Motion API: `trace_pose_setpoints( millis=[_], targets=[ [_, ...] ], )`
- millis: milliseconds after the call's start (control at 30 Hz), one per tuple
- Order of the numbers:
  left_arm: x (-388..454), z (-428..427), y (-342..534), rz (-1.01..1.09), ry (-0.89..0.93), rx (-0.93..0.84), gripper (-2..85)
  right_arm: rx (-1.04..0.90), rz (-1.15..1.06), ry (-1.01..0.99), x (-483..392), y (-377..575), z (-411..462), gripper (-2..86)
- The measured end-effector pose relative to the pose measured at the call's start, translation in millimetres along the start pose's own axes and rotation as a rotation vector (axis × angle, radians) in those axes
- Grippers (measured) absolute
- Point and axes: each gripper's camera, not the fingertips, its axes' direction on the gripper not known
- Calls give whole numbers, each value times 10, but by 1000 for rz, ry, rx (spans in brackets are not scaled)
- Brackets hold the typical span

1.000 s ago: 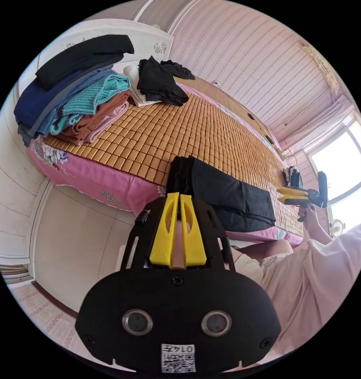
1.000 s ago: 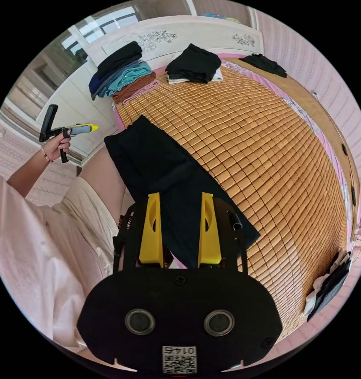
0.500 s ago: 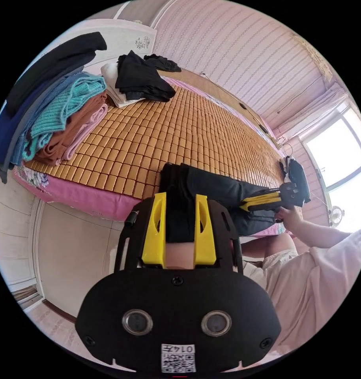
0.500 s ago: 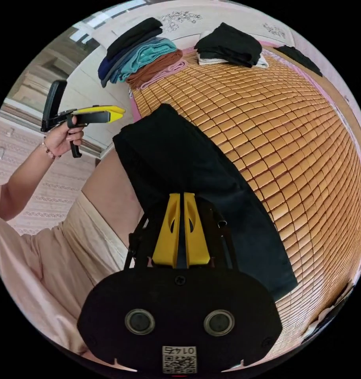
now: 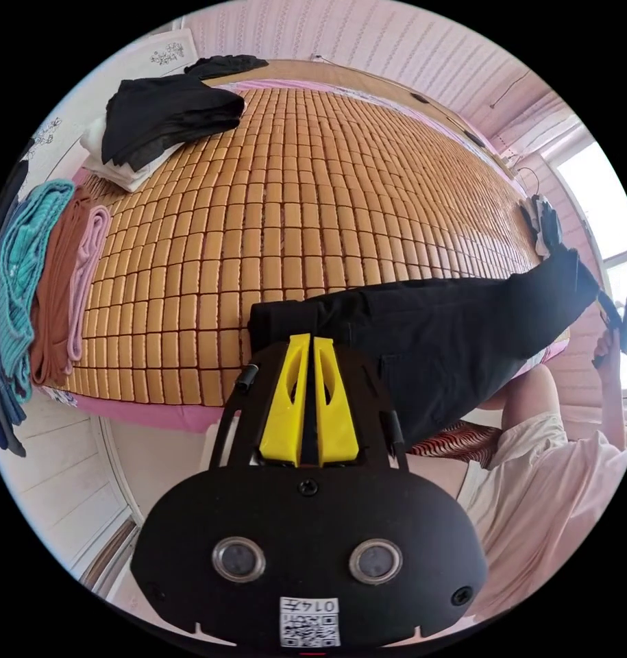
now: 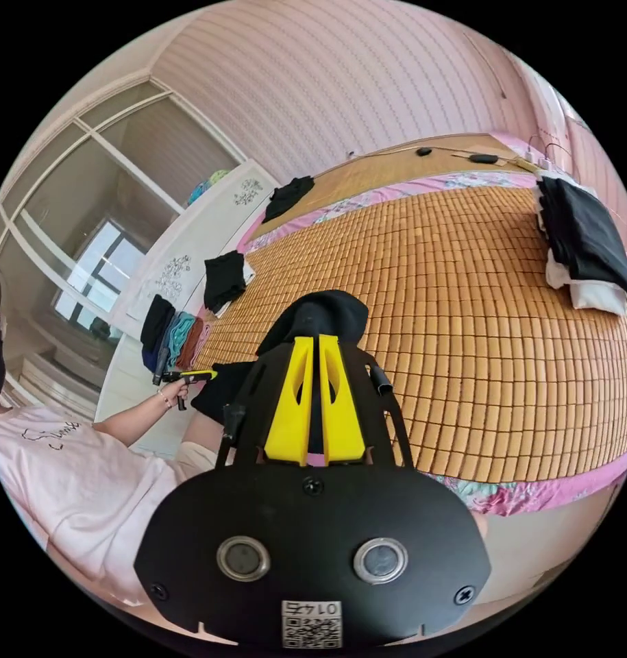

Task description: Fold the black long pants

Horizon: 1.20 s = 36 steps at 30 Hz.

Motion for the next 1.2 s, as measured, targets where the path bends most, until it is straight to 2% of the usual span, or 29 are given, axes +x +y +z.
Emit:
trace_pose_setpoints(
  millis=[100, 200, 367, 467, 533, 700, 800, 867, 933, 1033, 1200],
  targets=[
    [15, -54, 24, 19, -8, 20, -8, 138, 52, 45, 318, 37, -613, 6],
    [81, -221, 26, 45, -19, 61, -9, 175, 72, 100, 522, 81, -986, 6],
    [218, -479, -21, 101, -43, 103, -10, 201, 84, 9, 770, 116, -1266, 6],
    [266, -731, -119, 92, 21, 192, -10, 220, 46, -51, 770, -20, -1326, 6],
    [266, -1029, -230, 83, 162, 318, -10, 284, -30, -124, 694, -170, -1421, 6],
    [52, -1802, -196, 59, 322, 619, -10, 457, -183, -224, 749, -144, -1913, 7],
    [-404, -2217, 259, -29, 403, 857, -10, 436, -189, -80, 979, 170, -2144, 7],
    [-631, -2239, 509, -83, 297, 822, -10, 279, -96, 62, 1234, 341, -2051, 7],
    [-798, -1950, 684, -184, 175, 657, -9, 51, 111, 155, 1651, 594, -1784, 6],
    [-807, -1446, 680, -245, 267, 523, -8, -28, 276, 201, 1940, 898, -1594, 4],
    [-533, -895, 128, -217, 320, 407, 14, 32, 351, 150, 1990, 911, -1559, 5]
  ],
)
